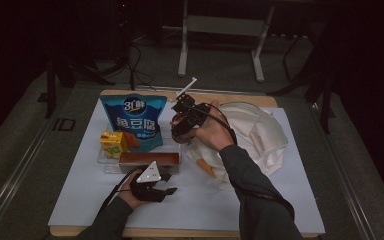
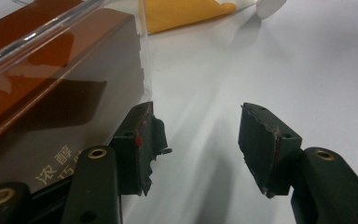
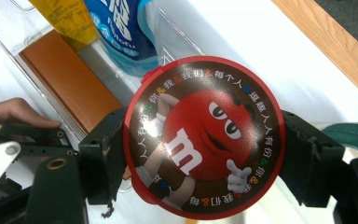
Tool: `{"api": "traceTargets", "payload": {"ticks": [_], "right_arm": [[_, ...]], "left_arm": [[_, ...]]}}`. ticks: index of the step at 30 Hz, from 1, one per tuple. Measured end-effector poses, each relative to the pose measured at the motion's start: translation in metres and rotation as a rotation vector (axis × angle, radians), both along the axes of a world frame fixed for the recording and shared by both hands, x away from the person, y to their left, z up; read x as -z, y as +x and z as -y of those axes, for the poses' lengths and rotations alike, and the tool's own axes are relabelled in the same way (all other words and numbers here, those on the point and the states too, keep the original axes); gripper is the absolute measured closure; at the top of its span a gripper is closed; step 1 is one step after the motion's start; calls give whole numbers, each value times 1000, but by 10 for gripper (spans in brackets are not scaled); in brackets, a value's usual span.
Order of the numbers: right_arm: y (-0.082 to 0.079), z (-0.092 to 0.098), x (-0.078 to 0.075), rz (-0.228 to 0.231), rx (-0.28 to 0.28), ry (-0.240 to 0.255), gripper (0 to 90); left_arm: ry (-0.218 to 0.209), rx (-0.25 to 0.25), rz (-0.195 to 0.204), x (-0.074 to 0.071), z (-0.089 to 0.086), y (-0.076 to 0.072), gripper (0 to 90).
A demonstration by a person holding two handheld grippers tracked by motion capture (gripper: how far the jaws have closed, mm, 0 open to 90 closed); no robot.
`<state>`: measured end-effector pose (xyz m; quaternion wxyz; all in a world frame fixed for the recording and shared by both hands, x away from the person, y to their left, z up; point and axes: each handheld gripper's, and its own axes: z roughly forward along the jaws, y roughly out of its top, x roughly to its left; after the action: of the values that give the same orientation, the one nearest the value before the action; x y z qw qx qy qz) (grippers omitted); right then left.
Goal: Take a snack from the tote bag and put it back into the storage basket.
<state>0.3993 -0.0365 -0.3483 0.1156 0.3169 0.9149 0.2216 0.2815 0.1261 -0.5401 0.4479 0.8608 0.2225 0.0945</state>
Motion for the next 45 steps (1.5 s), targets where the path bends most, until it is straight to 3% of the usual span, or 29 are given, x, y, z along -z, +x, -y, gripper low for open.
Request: {"api": "traceTargets", "payload": {"ticks": [23,45], "right_arm": [[-2,-22,8,-4,-6,13,256],[-1,-32,25,-33,-14,20,256]], "left_arm": [[0,1,2,0,0,0,461],[-4,0,0,0,0,0,459]]}}
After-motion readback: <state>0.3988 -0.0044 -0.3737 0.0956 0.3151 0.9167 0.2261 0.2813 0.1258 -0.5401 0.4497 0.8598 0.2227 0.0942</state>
